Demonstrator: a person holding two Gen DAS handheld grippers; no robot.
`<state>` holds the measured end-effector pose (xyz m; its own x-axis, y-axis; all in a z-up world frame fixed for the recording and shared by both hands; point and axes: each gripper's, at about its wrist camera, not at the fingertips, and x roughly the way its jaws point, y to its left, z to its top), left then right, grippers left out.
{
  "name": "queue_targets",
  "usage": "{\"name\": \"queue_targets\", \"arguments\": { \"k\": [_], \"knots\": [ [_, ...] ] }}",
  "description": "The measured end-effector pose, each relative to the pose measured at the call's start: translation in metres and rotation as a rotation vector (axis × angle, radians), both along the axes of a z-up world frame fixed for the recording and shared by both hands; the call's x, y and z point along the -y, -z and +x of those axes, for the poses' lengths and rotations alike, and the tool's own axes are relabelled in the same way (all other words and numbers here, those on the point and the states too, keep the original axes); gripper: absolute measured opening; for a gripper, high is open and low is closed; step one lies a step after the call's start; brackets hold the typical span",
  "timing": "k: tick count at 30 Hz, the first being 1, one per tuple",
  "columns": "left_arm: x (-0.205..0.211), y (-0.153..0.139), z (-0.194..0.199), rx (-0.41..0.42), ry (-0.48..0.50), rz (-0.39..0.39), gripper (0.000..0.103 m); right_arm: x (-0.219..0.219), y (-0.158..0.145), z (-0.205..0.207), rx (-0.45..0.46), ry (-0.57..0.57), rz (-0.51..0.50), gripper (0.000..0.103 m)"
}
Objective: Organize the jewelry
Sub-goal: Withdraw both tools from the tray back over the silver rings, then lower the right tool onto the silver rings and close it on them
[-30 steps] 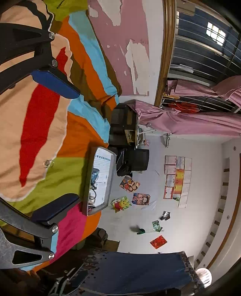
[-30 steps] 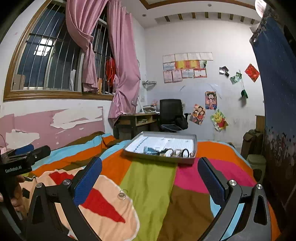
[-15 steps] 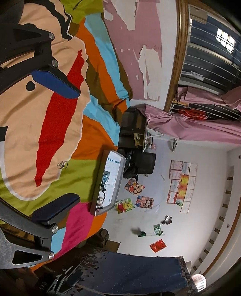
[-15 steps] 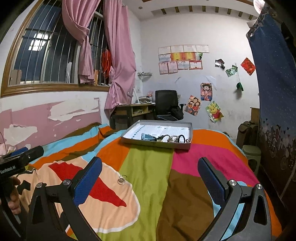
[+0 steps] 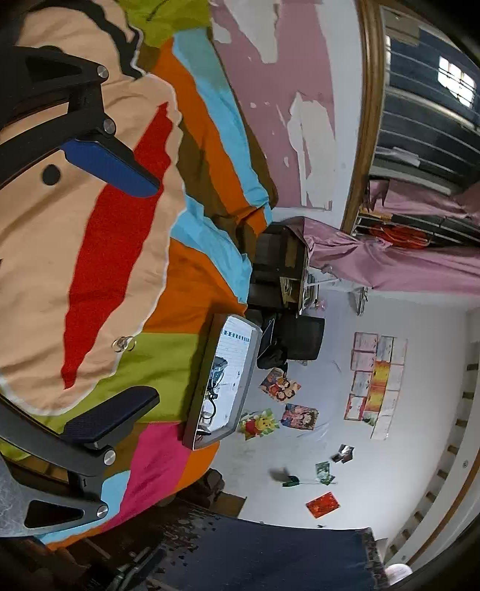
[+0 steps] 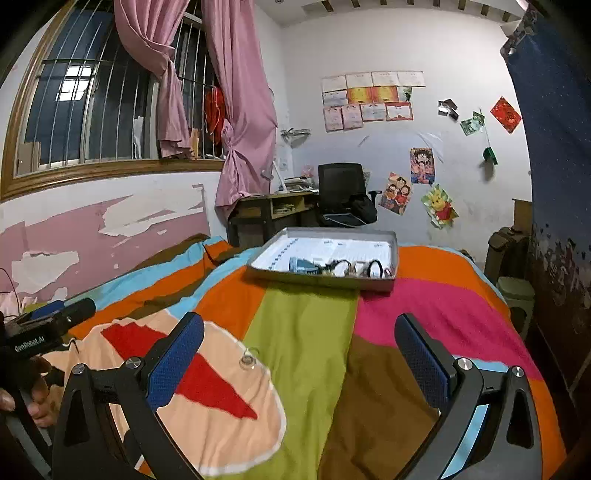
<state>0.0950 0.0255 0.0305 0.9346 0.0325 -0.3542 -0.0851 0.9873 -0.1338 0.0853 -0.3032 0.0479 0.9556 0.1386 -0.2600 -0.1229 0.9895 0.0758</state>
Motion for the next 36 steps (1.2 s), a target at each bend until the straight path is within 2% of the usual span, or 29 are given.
{"name": "queue_targets", "arguments": {
  "k": [12,18,22,28,36],
  "knots": [
    [-0.003,-0.009,0.085,0.032,-0.002,0.002,0.103,-0.003,-0.028,0.084,0.065,-0.008,-0.021,0.102],
    [-0.006,0.003,0.138,0.020,0.014,-0.005,0.103,-0.009,-0.033,0.133,0.086,-0.014,-0.036,0.102],
    [-0.005,0.015,0.170,-0.005,0.039,-0.011,0.103,-0.017,-0.023,0.170,0.072,-0.025,-0.051,0.102],
    [-0.008,0.045,0.217,-0.108,0.104,-0.068,0.103,-0.020,0.011,0.207,-0.021,-0.037,-0.057,0.102],
    [-0.010,0.089,0.243,-0.288,0.220,-0.070,0.103,-0.017,0.058,0.230,-0.165,-0.120,-0.109,0.102]
  ]
}}
